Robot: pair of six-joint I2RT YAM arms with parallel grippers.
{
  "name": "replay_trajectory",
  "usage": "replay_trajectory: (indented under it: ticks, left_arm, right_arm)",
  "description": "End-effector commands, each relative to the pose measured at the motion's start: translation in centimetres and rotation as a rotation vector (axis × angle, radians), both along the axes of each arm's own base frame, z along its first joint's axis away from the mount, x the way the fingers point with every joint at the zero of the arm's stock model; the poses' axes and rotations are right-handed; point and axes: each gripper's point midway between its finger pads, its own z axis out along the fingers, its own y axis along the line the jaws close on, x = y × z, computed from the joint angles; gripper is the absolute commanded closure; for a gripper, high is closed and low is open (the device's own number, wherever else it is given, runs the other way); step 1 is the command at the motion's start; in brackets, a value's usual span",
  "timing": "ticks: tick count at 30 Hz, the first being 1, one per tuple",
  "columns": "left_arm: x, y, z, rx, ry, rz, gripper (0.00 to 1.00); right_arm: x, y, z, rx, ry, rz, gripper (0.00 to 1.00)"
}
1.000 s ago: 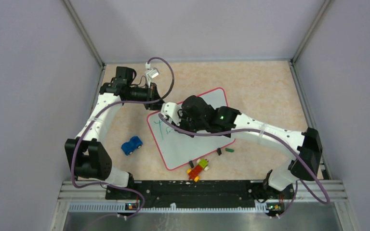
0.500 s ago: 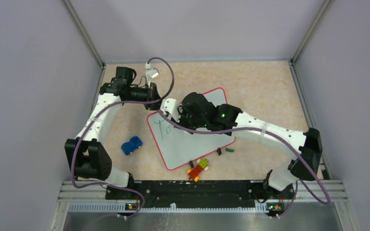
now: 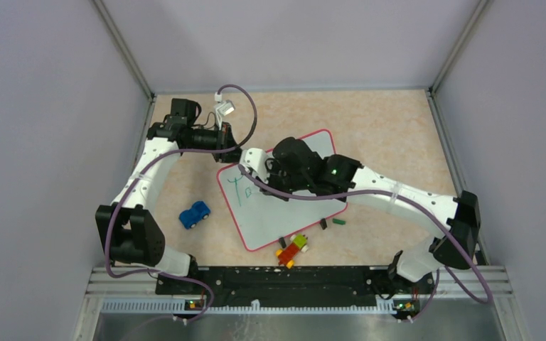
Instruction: Write a sentence on the whiteboard
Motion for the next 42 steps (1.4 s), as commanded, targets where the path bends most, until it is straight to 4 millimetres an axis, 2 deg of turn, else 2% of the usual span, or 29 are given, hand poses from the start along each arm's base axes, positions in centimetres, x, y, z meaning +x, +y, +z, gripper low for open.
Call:
replay_trajectory:
  ticks: [1, 7, 19, 33, 42]
  left_arm:
    - [-0.9, -0.2, 0.3, 0.001, 0.006, -0.005, 1.0]
    - [-1.0, -0.1, 0.3, 0.003, 0.0, -0.003, 1.0]
    - [-1.0, -0.1, 0.1, 0.002, 0.007, -0.005, 1.0]
    - [-1.0, -0.1, 0.0, 0.003, 0.003, -0.005, 1.0]
    - [-1.1, -0.1, -0.1, 0.006, 0.005, -0.005, 1.0]
  right_arm:
    - [-0.4, -1.1, 1.6, 0.036, -0.025, 0.006, 1.0]
    - [1.3, -2.1, 0.9, 0.02, -0.036, -0.071, 1.0]
    - [3.3, -1.7, 1.8, 0.045, -0.064, -0.148, 1.0]
    - [2.7, 0.4, 1.6, 0.061, -0.041, -0.095, 1.0]
    - [1.8, -0.5, -0.6, 0.014, -0.011, -0.083, 1.0]
